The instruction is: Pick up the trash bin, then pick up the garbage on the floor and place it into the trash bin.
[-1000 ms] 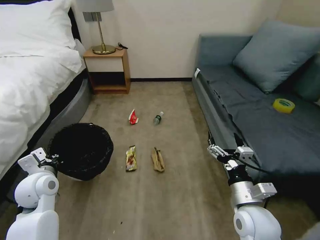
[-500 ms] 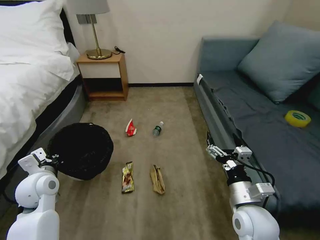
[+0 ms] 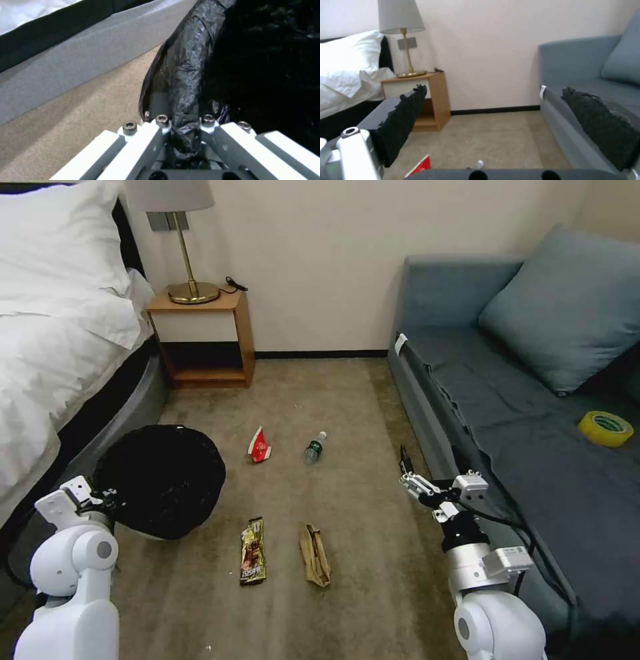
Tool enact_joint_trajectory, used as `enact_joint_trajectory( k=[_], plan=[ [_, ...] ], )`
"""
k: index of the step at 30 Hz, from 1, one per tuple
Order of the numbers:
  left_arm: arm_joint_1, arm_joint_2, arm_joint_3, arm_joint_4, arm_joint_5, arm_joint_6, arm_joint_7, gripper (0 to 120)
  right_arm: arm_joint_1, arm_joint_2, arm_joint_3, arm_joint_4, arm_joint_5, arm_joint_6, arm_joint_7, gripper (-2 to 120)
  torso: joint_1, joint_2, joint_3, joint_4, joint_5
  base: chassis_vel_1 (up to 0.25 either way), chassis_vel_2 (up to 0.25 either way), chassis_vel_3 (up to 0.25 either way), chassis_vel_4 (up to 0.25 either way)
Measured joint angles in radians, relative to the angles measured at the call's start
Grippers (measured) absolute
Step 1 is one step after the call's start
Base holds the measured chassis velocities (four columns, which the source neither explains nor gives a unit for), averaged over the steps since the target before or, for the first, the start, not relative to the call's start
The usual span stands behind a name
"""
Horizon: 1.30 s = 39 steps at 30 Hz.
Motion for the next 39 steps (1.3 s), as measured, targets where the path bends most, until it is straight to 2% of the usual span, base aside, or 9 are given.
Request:
enact_joint_trajectory(
  k=[10, 14, 18, 22, 23, 25, 28, 31, 39],
  plan=[
    [0.003, -0.001, -0.004, 0.000, 0.001, -0.003, 0.001, 2, 0.010, -0.003, -0.011, -0.008, 0.003, 0.000, -0.004, 100, 0.000, 0.000, 0.000, -0.0001, 0.0000, -0.024, 0.024, 0.021, -0.014],
    [0.005, 0.005, -0.004, -0.001, 0.001, -0.003, 0.001, 2, 0.039, -0.023, -0.052, -0.016, 0.029, -0.046, 0.064, 100, 0.000, 0.000, 0.000, -0.0001, 0.0000, -0.091, 0.085, 0.101, -0.098],
    [0.012, 0.009, -0.003, -0.007, 0.000, -0.004, 0.003, 2, 0.087, -0.063, -0.118, -0.026, 0.090, -0.144, 0.145, 100, 0.000, 0.000, 0.000, -0.0002, 0.0000, -0.063, 0.041, 0.059, -0.068],
    [0.015, 0.010, -0.002, -0.005, 0.005, -0.006, 0.004, 2, 0.175, -0.146, -0.286, -0.048, 0.327, -0.360, 0.366, 100, 0.000, 0.000, 0.000, 0.0000, 0.0000, 0.000, 0.000, 0.000, 0.000],
    [0.015, 0.010, -0.002, -0.005, 0.005, -0.006, 0.004, 2, 0.175, -0.146, -0.286, -0.048, 0.327, -0.360, 0.366, 100, 0.000, 0.000, 0.000, 0.0000, 0.0000, 0.000, 0.000, 0.000, 0.000],
    [0.014, 0.007, -0.001, 0.002, 0.012, -0.007, 0.004, 2, 0.233, -0.177, -0.361, -0.082, 0.443, -0.452, 0.466, 100, 0.000, 0.000, 0.000, 0.0001, -0.0001, 0.000, 0.000, 0.000, 0.000],
    [0.013, 0.006, -0.001, 0.006, 0.016, -0.007, 0.005, 2, 0.275, -0.190, -0.400, -0.118, 0.512, -0.486, 0.521, 100, 0.000, 0.000, 0.000, 0.0000, -0.0001, 0.000, 0.000, 0.000, 0.000],
    [0.011, 0.002, 0.001, 0.018, 0.038, -0.011, 0.010, 2, 0.402, -0.213, -0.491, -0.252, 0.681, -0.552, 0.619, 100, 0.000, 0.000, 0.000, 0.0000, 0.0000, 0.000, 0.000, 0.000, 0.000],
    [0.018, -0.017, 0.003, 0.034, 0.074, -0.022, 0.017, 2, 0.598, -0.250, -0.700, -0.543, 0.773, -0.625, 0.676, 100, 0.000, 0.000, 0.000, 0.0002, 0.0000, 0.000, 0.000, 0.000, 0.000]
  ],
)
